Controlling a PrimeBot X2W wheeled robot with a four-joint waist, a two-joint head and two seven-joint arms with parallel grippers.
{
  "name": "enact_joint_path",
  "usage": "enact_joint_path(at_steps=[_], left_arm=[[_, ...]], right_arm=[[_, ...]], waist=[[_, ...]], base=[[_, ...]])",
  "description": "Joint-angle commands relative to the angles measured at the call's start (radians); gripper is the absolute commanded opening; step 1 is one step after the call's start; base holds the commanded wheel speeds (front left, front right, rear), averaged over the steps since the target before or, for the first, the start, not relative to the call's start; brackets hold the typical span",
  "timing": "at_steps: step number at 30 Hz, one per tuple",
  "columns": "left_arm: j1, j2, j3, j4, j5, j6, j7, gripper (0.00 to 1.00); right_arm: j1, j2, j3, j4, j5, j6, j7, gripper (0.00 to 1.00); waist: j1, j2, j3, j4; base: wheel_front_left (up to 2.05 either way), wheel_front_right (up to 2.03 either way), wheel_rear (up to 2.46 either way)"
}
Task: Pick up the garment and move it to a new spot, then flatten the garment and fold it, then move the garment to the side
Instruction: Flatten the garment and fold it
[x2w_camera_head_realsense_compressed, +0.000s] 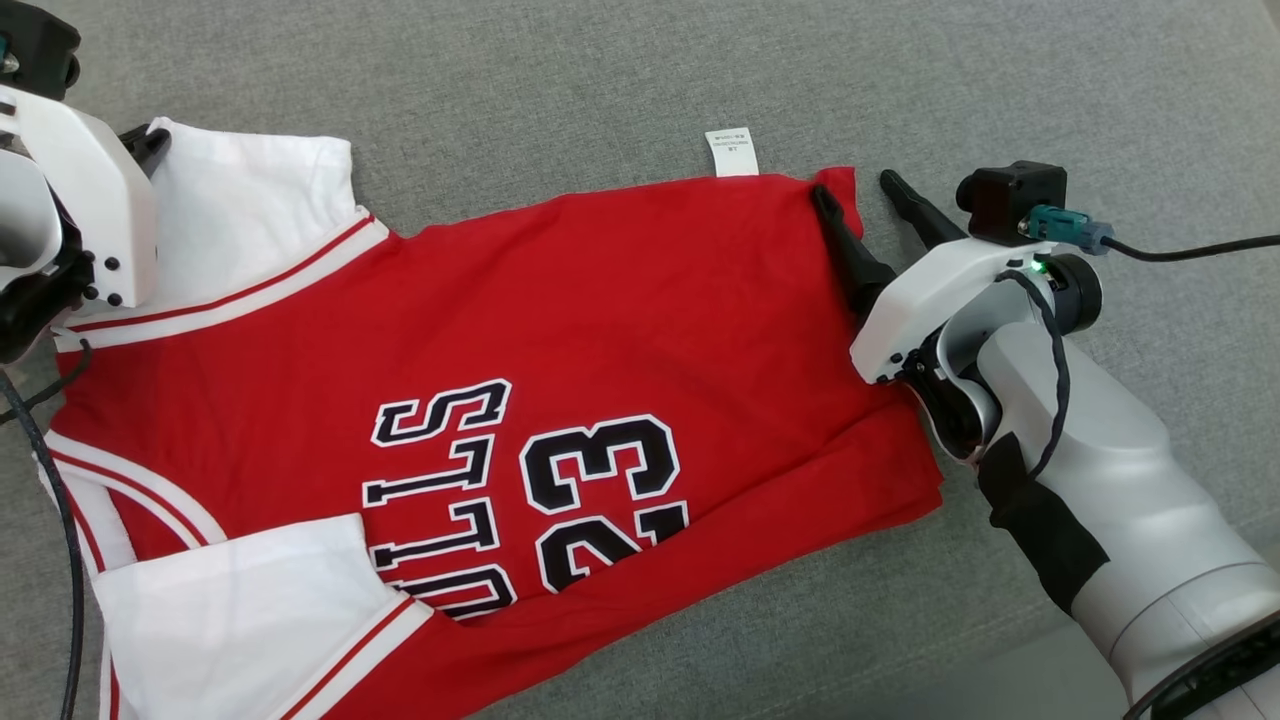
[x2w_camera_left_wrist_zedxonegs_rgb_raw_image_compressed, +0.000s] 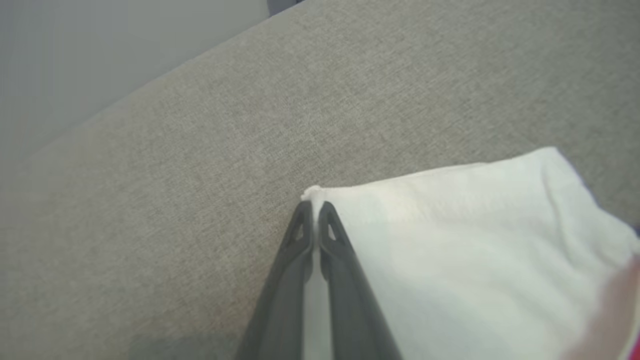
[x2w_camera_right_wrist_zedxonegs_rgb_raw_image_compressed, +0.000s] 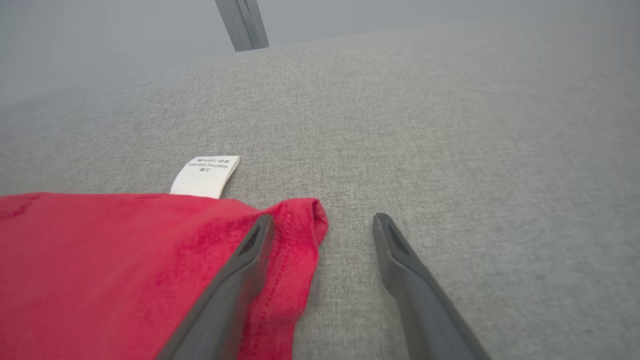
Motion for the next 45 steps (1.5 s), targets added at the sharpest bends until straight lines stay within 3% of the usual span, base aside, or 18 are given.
enact_joint_path(at_steps=[1, 15, 16, 17, 20, 21, 36, 45], left_arm=[[-0.019, -0.004, -0.015, 0.003, -0.026, 0.0, -0.007, 0.0], [-0.061, 0.002, -0.129, -0.007, -0.08, 0.0, -0.039, 0.0], [-0.063, 0.002, -0.137, -0.007, -0.084, 0.0, -0.042, 0.0], [-0.064, 0.001, -0.143, -0.006, -0.088, 0.0, -0.044, 0.0], [-0.065, 0.0, -0.163, -0.003, -0.1, 0.0, -0.055, 0.0], [-0.066, -0.001, -0.17, -0.002, -0.105, 0.0, -0.058, 0.0], [-0.047, -0.026, -0.228, 0.028, -0.172, 0.0, -0.13, 0.0], [-0.015, -0.037, -0.254, -0.003, -0.176, 0.0, -0.221, 0.0]], right_arm=[[-0.01, -0.004, 0.009, 0.008, 0.021, 0.0, -0.009, 1.0], [-0.05, -0.009, 0.075, 0.036, 0.137, 0.0, 0.025, 1.0], [-0.05, -0.01, 0.081, 0.033, 0.144, 0.0, 0.026, 0.88], [-0.051, -0.012, 0.09, 0.028, 0.152, 0.0, 0.031, 0.57], [-0.05, -0.02, 0.118, 0.012, 0.173, 0.0, 0.035, 0.24], [-0.049, -0.024, 0.13, 0.005, 0.178, 0.0, 0.034, 0.0], [-0.027, -0.09, 0.222, -0.056, 0.219, 0.0, -0.009, 0.0], [0.077, -0.15, 0.103, -0.18, 0.131, 0.0, -0.008, 0.0]], waist=[[-0.0001, 0.0, 0.0, 0.006], [-0.0001, 0.0, 0.009, 0.037], [-0.0001, 0.0, 0.008, 0.038], [-0.0001, 0.0, 0.007, 0.039], [-0.0001, 0.0, 0.004, 0.041], [-0.0001, 0.0, 0.003, 0.041], [-0.0001, 0.0, -0.041, 0.059], [-0.0001, 0.0, -0.105, 0.099]], base=[[0.0, 0.0, 0.0], [0.0, 0.0, 0.0], [0.0, 0.0, 0.0], [0.0, 0.0, 0.0], [0.0, 0.0, 0.0], [0.0, 0.0, 0.0], [0.0, 0.0, 0.0], [0.0, 0.0, 0.0]])
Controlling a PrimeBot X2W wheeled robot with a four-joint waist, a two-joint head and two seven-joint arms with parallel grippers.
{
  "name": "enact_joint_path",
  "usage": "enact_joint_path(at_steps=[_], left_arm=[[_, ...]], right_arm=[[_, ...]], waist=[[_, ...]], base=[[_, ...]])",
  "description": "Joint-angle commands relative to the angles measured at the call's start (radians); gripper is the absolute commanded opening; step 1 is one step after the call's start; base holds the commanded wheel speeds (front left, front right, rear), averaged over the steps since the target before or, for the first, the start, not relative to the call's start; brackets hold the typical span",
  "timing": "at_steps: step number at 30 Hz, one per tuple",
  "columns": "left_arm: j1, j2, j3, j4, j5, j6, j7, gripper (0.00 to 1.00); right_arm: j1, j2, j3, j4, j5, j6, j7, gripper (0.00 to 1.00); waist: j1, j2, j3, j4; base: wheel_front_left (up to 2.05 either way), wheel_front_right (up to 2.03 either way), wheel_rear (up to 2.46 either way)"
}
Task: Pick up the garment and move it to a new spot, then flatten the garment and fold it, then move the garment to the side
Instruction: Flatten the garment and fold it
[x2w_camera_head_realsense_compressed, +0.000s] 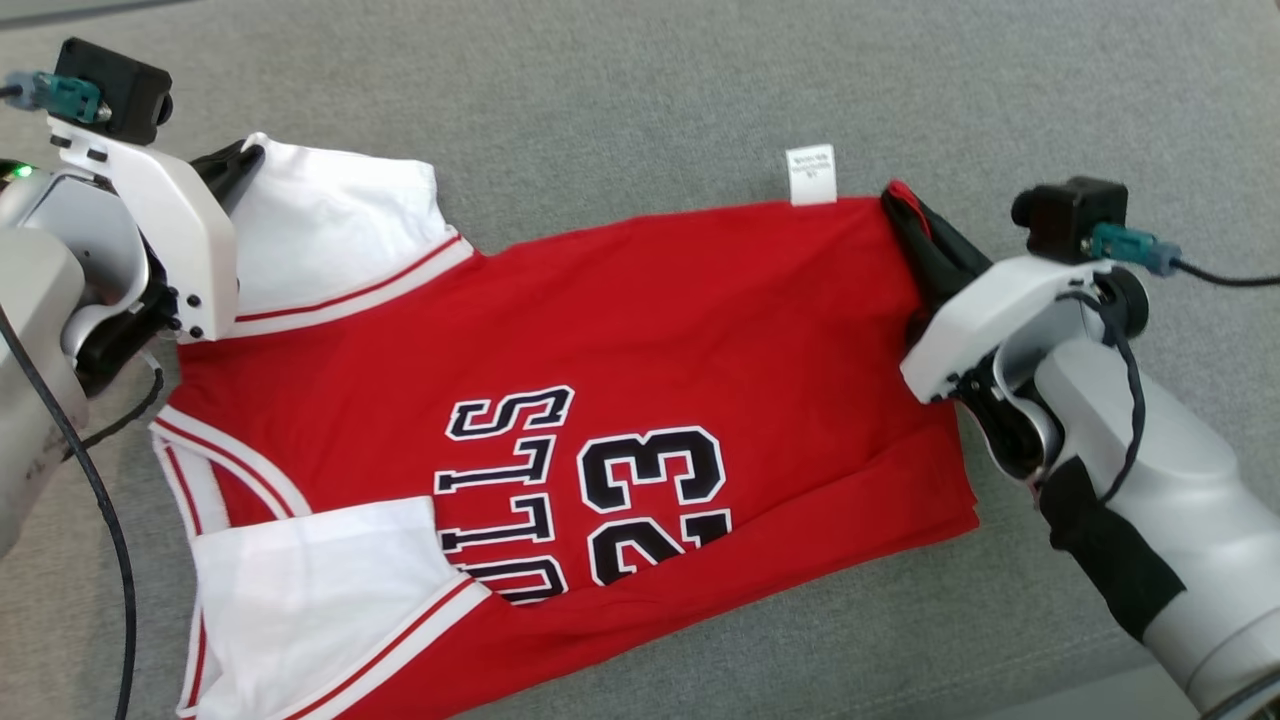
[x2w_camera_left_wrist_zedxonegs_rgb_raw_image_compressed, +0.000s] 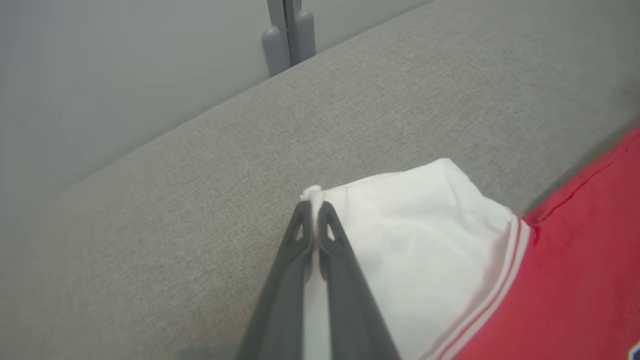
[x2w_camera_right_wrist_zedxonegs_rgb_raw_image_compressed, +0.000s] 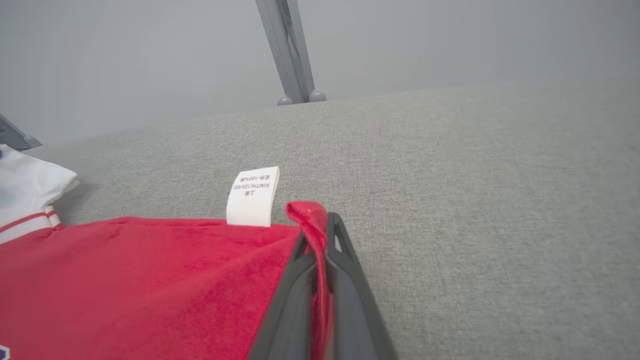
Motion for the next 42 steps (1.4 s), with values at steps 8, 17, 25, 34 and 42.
enact_joint_path(at_steps=[8, 17, 25, 34, 42], left_arm=[[0.076, 0.002, -0.016, -0.054, 0.009, 0.0, -0.045, 0.0], [0.2, 0.004, -0.021, -0.085, 0.002, 0.0, -0.084, 0.0], [0.297, 0.021, -0.022, -0.137, -0.006, 0.0, -0.102, 0.0], [0.402, 0.057, -0.023, -0.245, 0.021, 0.0, -0.07, 0.0], [0.465, 0.104, -0.022, -0.349, 0.06, 0.0, -0.023, 0.0]], right_arm=[[0.114, -0.034, -0.027, -0.013, -0.029, 0.0, -0.005, 0.0], [0.207, -0.068, -0.004, 0.023, 0.002, 0.0, -0.005, 0.0], [0.275, -0.097, 0.04, 0.058, 0.034, 0.0, -0.005, 0.0], [0.325, -0.116, 0.081, 0.075, 0.071, 0.0, -0.005, 0.0], [0.333, -0.148, 0.118, 0.075, 0.068, 0.0, -0.004, 0.0]], waist=[[-0.0001, 0.0, -0.09, 0.057], [-0.0001, 0.0, -0.19, 0.106], [-0.0001, 0.0, -0.264, 0.141], [-0.0001, 0.0, -0.318, 0.179], [-0.0001, 0.0, -0.326, 0.209]], base=[[0.0, 0.0, 0.0], [0.0, 0.0, 0.0], [0.0, 0.0, 0.0], [0.0, 0.0, 0.0], [0.0, 0.0, 0.0]])
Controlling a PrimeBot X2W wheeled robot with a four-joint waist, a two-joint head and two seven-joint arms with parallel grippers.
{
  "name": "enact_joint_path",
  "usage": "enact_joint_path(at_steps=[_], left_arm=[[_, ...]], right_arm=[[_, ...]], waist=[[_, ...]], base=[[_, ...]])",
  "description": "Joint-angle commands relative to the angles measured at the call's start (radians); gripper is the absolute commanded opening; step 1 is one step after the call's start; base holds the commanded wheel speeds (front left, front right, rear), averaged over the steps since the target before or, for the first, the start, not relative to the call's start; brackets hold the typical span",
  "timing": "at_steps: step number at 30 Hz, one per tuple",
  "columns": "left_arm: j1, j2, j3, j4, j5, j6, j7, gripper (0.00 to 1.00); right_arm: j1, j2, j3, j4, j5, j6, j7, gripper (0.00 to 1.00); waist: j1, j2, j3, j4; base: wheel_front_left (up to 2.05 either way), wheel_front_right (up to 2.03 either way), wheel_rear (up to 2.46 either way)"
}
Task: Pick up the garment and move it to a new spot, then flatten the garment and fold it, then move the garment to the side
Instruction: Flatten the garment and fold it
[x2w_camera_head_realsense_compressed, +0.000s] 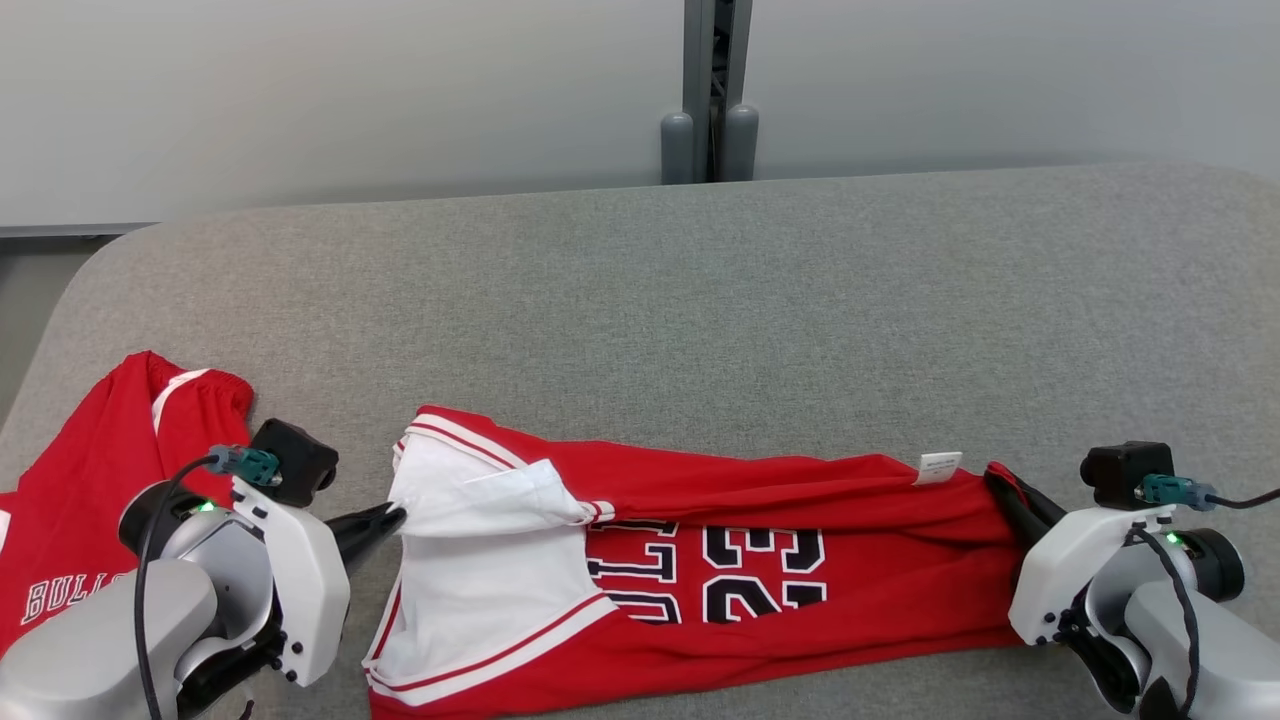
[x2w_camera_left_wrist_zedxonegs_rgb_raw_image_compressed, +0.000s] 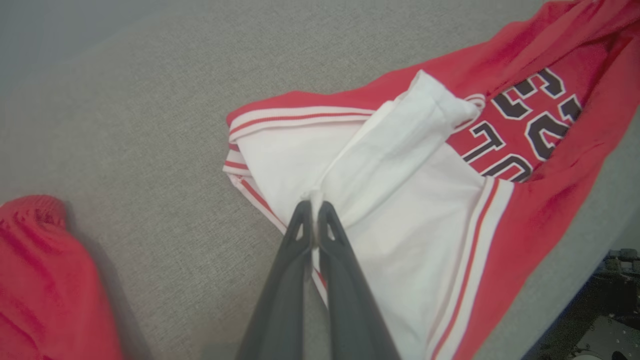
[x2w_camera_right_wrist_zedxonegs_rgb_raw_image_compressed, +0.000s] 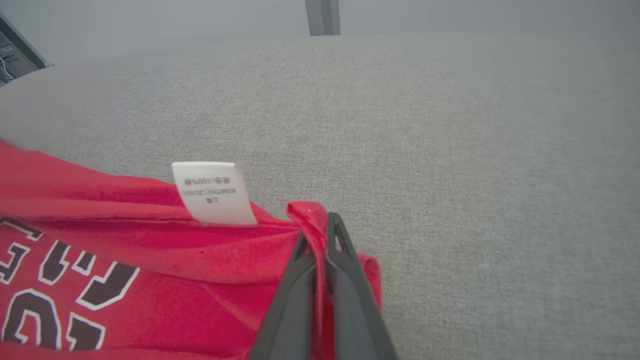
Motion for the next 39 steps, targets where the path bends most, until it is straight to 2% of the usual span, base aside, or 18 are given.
enact_joint_path(at_steps=[1, 20, 31, 39], left_arm=[[0.012, 0.008, 0.002, -0.013, 0.006, 0.0, 0.006, 0.0], [0.092, 0.035, 0.001, -0.169, 0.048, 0.034, 0.085, 0.0], [0.129, 0.043, 0.001, -0.199, 0.039, 0.023, 0.126, 0.0], [0.133, 0.048, 0.002, -0.209, 0.036, 0.019, 0.141, 0.0]], right_arm=[[0.012, -0.014, 0.004, 0.003, -0.005, 0.0, -0.001, 0.0], [0.034, -0.111, 0.061, -0.012, -0.073, 0.0, -0.001, 0.0], [0.053, -0.193, 0.24, -0.146, -0.051, 0.0, 0.024, 0.0], [0.03, -0.234, 0.329, -0.181, -0.002, 0.0, 0.068, 0.0]], waist=[[0.0, 0.0, -0.002, 0.006], [0.0, 0.0, -0.025, 0.035], [0.0, 0.0, -0.046, 0.036], [0.0, 0.0, -0.053, 0.034]], base=[[0.0, 0.0, 0.0], [0.0, 0.0, 0.0], [0.0, 0.0, 0.0], [0.0, 0.0, 0.0]])
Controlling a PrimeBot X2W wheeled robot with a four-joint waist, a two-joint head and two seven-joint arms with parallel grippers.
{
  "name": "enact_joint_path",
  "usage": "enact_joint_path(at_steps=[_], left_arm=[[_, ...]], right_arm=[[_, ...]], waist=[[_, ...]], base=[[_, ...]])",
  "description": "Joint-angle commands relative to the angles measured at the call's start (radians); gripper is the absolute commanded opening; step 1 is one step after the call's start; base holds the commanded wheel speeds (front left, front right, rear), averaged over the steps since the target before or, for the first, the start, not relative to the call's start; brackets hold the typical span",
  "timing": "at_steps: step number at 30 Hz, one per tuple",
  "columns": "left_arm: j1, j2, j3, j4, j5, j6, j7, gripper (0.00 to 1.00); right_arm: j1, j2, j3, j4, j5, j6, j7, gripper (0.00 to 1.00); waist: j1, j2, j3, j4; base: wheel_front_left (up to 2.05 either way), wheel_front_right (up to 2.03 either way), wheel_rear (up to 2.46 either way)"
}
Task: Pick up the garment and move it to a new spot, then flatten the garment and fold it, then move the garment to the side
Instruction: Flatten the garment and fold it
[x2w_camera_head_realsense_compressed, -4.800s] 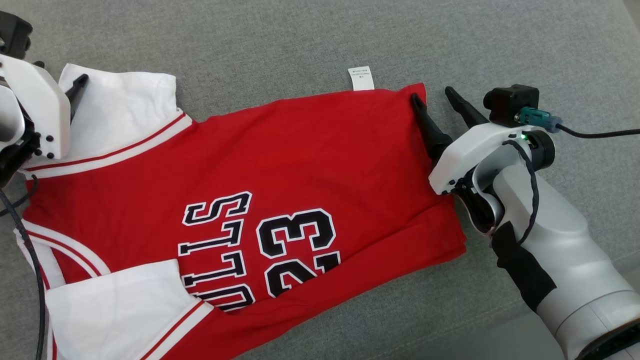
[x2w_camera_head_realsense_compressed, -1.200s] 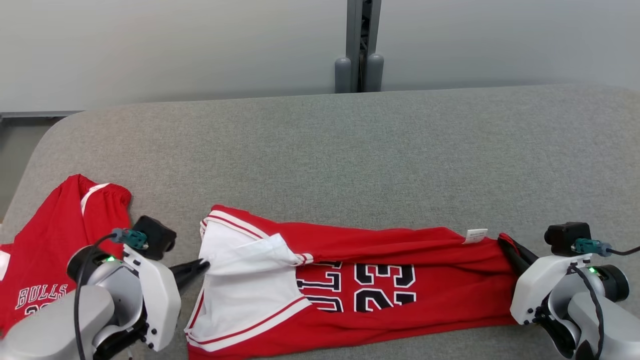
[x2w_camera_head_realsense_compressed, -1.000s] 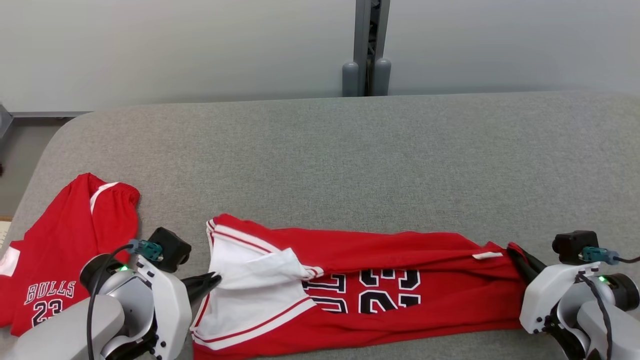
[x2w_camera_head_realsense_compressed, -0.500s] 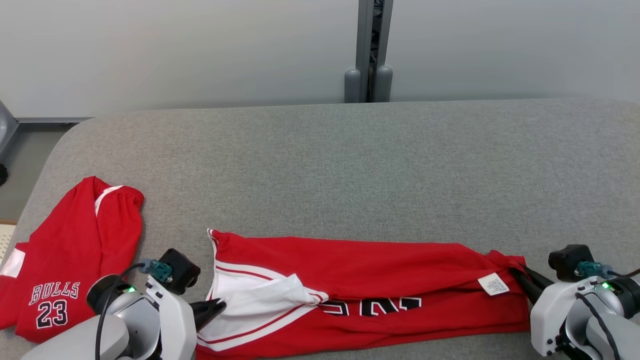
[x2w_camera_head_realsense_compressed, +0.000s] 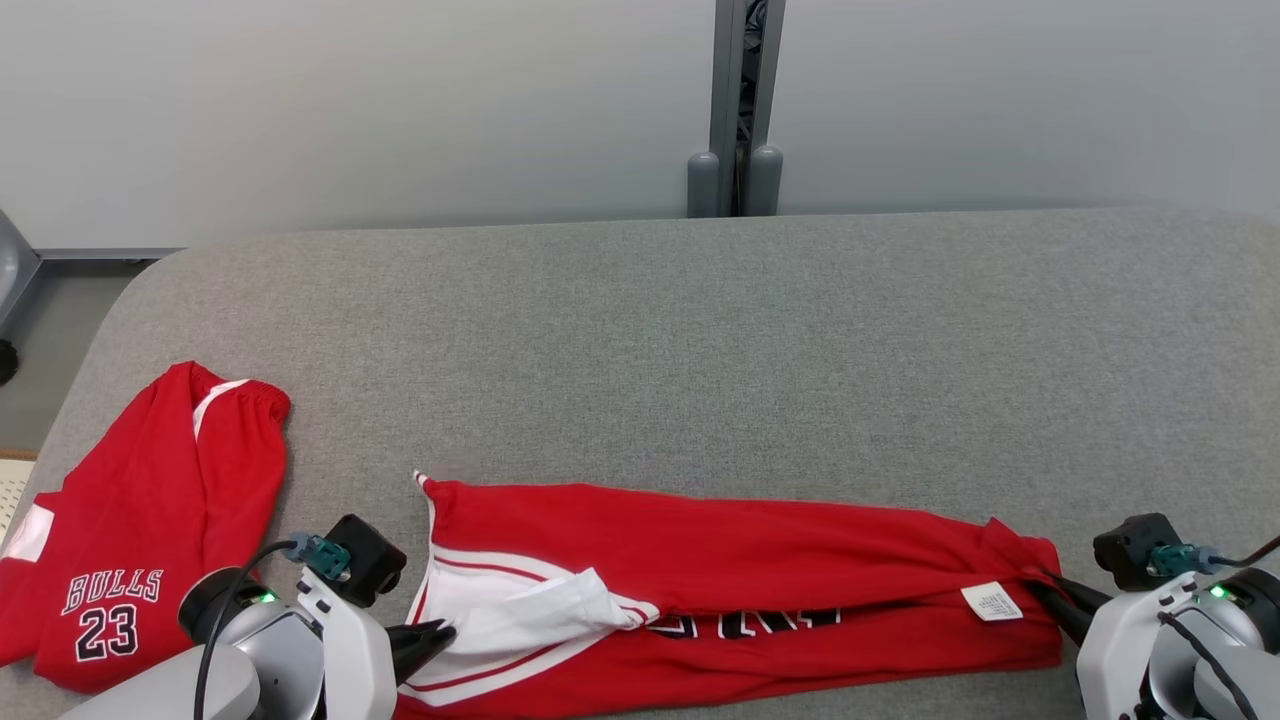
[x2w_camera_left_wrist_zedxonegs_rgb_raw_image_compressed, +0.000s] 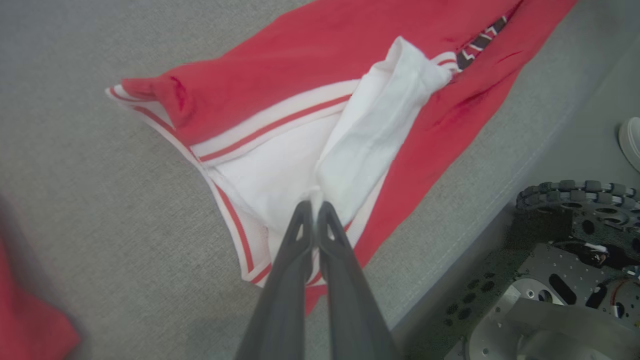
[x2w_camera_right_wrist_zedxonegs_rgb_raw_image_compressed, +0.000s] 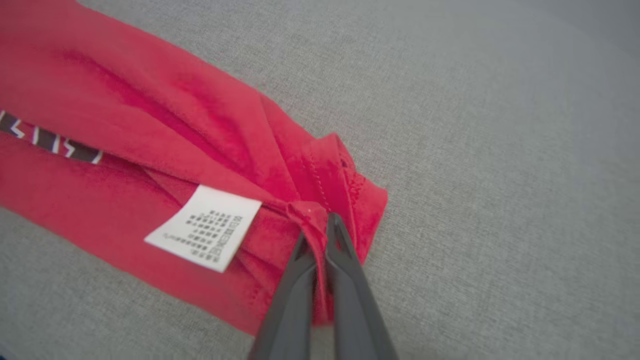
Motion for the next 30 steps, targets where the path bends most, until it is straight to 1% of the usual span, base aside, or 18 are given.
enact_joint_path(at_steps=[1, 3, 7, 12, 18, 22, 23, 25, 26, 27, 28, 29, 30], left_arm=[[0.005, 0.006, 0.002, 0.0, -0.003, -0.003, 0.002, 0.0], [0.001, 0.009, 0.007, -0.002, -0.002, -0.002, -0.009, 0.0], [-0.005, 0.013, 0.013, -0.001, 0.001, 0.003, -0.021, 0.0], [-0.002, 0.018, 0.013, -0.008, -0.005, 0.001, -0.015, 0.0], [0.014, 0.027, 0.01, -0.034, -0.015, -0.008, 0.018, 0.0], [0.024, 0.024, 0.007, -0.046, -0.009, -0.01, 0.035, 0.0], [0.023, 0.022, 0.007, -0.048, -0.007, -0.011, 0.043, 0.0], [0.025, 0.022, 0.007, -0.053, -0.004, -0.013, 0.052, 0.0], [0.028, 0.022, 0.007, -0.054, -0.001, -0.014, 0.055, 0.0], [0.03, 0.023, 0.006, -0.054, 0.004, -0.015, 0.058, 0.0], [0.032, 0.024, 0.006, -0.051, 0.011, -0.013, 0.056, 0.19], [0.033, 0.024, 0.008, -0.043, 0.013, 0.0, 0.048, 0.94], [0.035, 0.02, 0.014, -0.036, 0.015, 0.012, 0.039, 1.0]], right_arm=[[-0.009, -0.008, 0.009, 0.007, 0.01, 0.0, 0.004, 0.0], [-0.021, -0.016, 0.01, 0.031, 0.02, 0.0, -0.011, 0.0], [-0.035, -0.006, -0.008, 0.057, 0.044, 0.0, -0.037, 0.0], [-0.028, -0.004, -0.008, 0.041, 0.074, 0.0, -0.048, 0.0], [-0.021, -0.026, 0.021, -0.006, 0.113, 0.0, 0.001, 0.0], [-0.018, -0.026, 0.035, 0.0, 0.113, 0.0, 0.019, 0.0], [-0.012, -0.023, 0.036, 0.002, 0.121, 0.0, 0.023, 0.05], [-0.01, -0.022, 0.039, 0.003, 0.128, 0.0, 0.03, 0.42], [-0.009, -0.022, 0.038, 0.005, 0.135, 0.0, 0.034, 0.97], [-0.004, -0.021, 0.04, 0.005, 0.144, 0.0, 0.042, 1.0], [0.003, -0.021, 0.041, 0.005, 0.155, 0.0, 0.053, 1.0], [0.006, -0.023, 0.043, 0.004, 0.16, 0.0, 0.064, 1.0], [0.003, -0.025, 0.044, 0.003, 0.162, 0.0, 0.068, 1.0]], waist=[[0.0, -0.0001, -0.001, 0.0], [0.0, -0.0001, -0.002, 0.002], [0.0, -0.0001, -0.008, 0.003], [0.0, -0.0001, -0.018, 0.004], [0.0, -0.0001, -0.025, 0.001], [0.0, -0.0001, -0.026, 0.0], [0.0, -0.0001, -0.026, 0.0], [0.0, -0.0001, -0.026, -0.001], [0.0, -0.0001, -0.026, -0.001], [0.0, -0.0001, -0.026, -0.001], [0.0, -0.0001, -0.026, -0.002], [0.0, -0.0001, -0.027, -0.002], [0.0, -0.0001, -0.027, -0.003]], base=[[0.0, 0.0, 0.0], [0.0, 0.0, 0.0], [0.0, 0.0, 0.0], [0.0, 0.0, 0.0], [0.0, 0.0, 0.0], [0.0, 0.0, 0.0], [0.0, 0.0, 0.0], [0.0, 0.0, 0.0], [0.0, 0.0, 0.0], [0.0, 0.0, 0.0], [0.0, 0.0, 0.0], [0.0, 0.0, 0.0], [0.0, 0.0, 0.0]])
